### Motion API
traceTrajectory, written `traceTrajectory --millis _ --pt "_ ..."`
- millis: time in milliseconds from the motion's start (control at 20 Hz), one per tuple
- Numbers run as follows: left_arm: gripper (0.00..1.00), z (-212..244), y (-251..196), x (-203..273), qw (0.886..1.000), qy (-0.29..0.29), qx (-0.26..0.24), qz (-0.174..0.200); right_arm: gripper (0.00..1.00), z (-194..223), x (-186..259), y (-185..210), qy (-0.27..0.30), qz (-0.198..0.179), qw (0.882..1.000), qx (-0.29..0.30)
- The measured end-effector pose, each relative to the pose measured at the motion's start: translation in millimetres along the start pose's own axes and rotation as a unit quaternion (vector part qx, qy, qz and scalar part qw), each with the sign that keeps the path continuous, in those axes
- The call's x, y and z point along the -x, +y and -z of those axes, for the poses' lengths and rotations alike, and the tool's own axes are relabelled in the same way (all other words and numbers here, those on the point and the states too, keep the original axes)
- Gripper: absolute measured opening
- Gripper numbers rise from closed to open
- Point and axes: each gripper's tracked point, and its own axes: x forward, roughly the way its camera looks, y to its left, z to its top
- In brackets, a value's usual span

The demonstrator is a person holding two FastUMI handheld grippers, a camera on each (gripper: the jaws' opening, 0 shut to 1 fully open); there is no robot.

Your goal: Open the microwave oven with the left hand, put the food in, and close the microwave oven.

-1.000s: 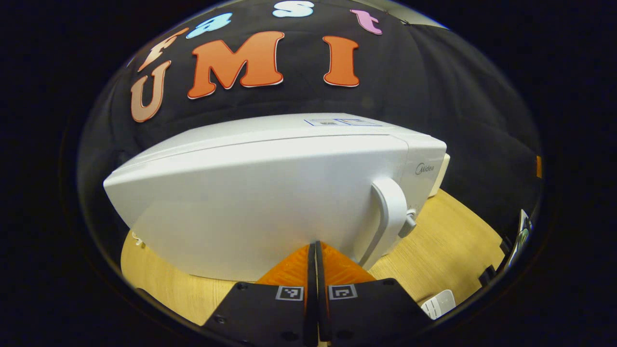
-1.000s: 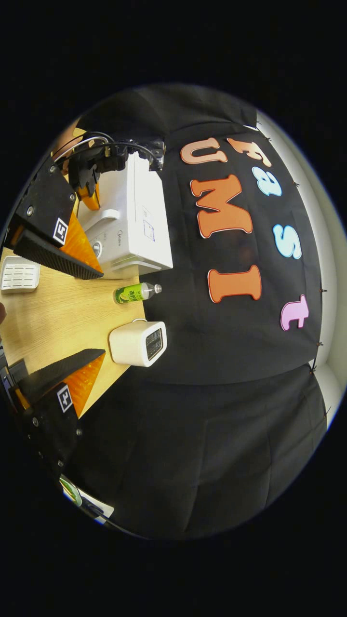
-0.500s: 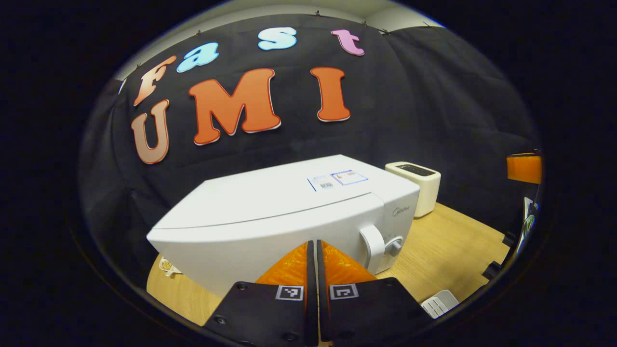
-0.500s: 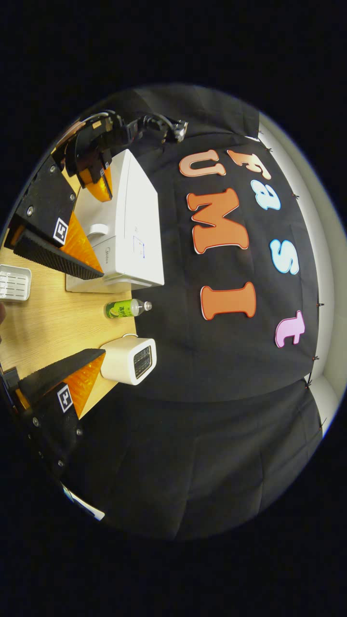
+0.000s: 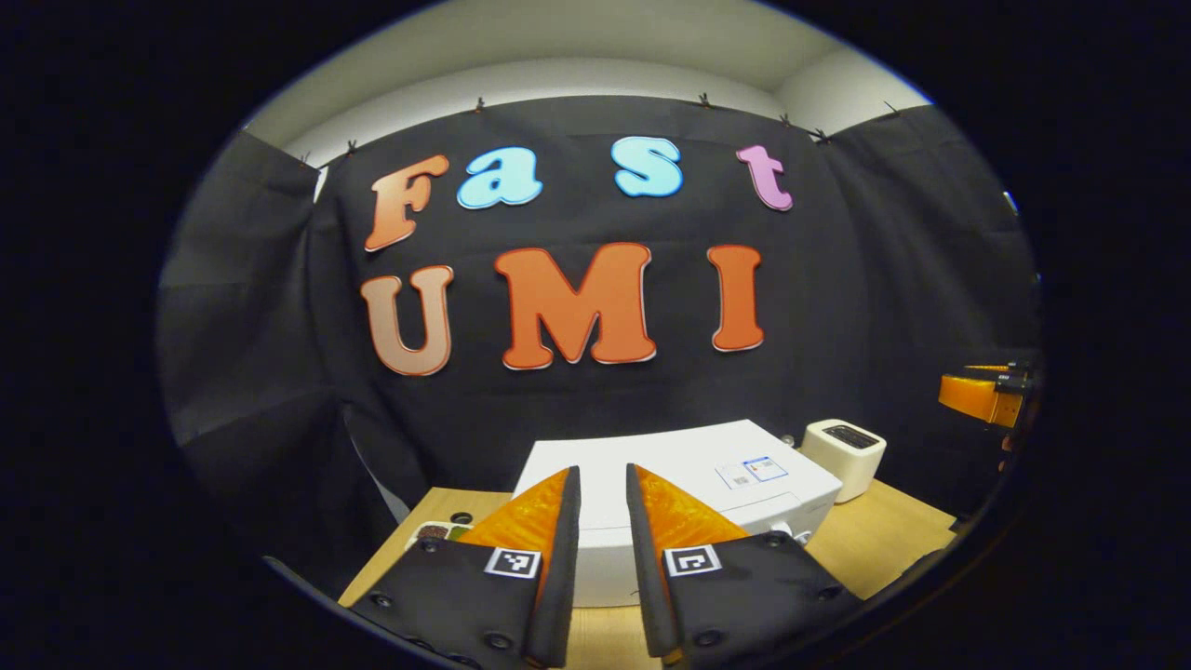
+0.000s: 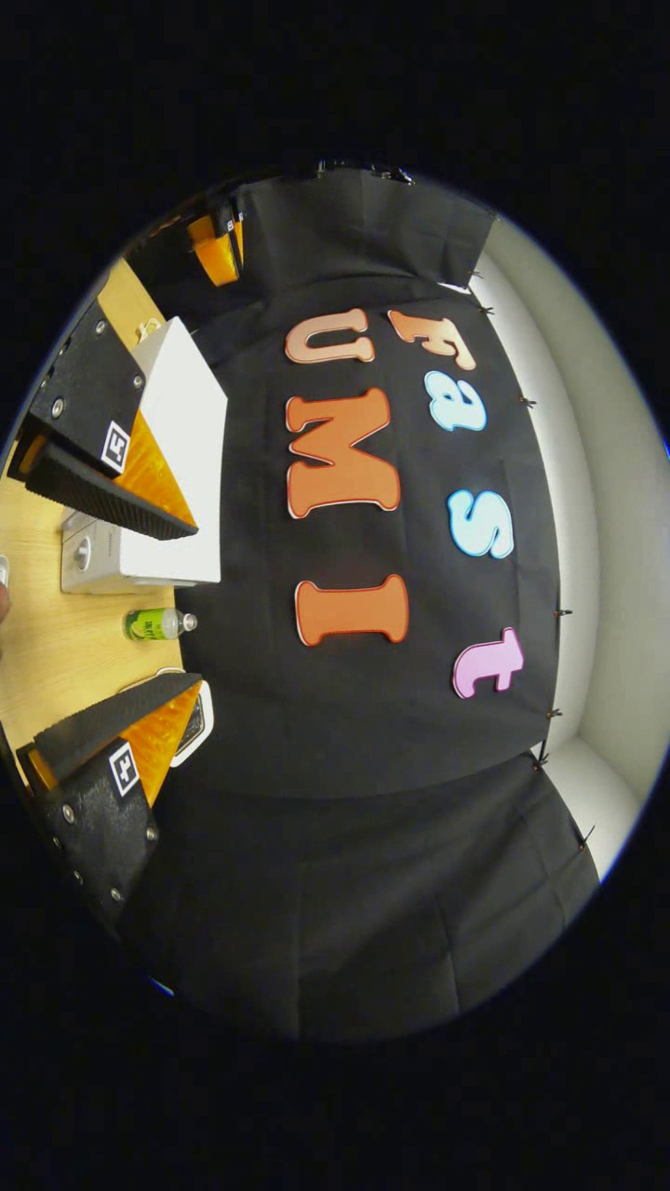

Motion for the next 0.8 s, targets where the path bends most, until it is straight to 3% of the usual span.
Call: traceTrajectory --millis 100,350,400,450,550,800 --pt "0.55 -16.4 28.9 14.5 1.000 -0.012 0.010 -0.021 0.89 -20.6 -1.0 3.9 -0.021 -0.004 1.000 0.022" --pt "0.65 -50.2 85.8 47.4 0.997 -0.035 0.012 -0.062 0.89 -69.5 0.2 23.6 -0.065 -0.018 0.997 0.033" --pt "0.74 -56.0 92.4 52.6 0.997 -0.039 0.013 -0.065 0.89 -79.1 0.0 26.7 -0.074 -0.020 0.996 0.037" --pt "0.77 -62.0 97.6 56.7 0.997 -0.041 0.012 -0.067 0.89 -88.6 2.0 30.8 -0.084 -0.025 0.995 0.042" --pt "0.85 -71.1 103.3 63.9 0.996 -0.049 0.005 -0.071 0.89 -101.8 5.2 35.9 -0.097 -0.029 0.993 0.057" --pt "0.94 -91.1 97.3 77.2 0.994 -0.073 -0.023 -0.073 0.90 -122.1 13.6 49.3 -0.125 -0.040 0.987 0.094"
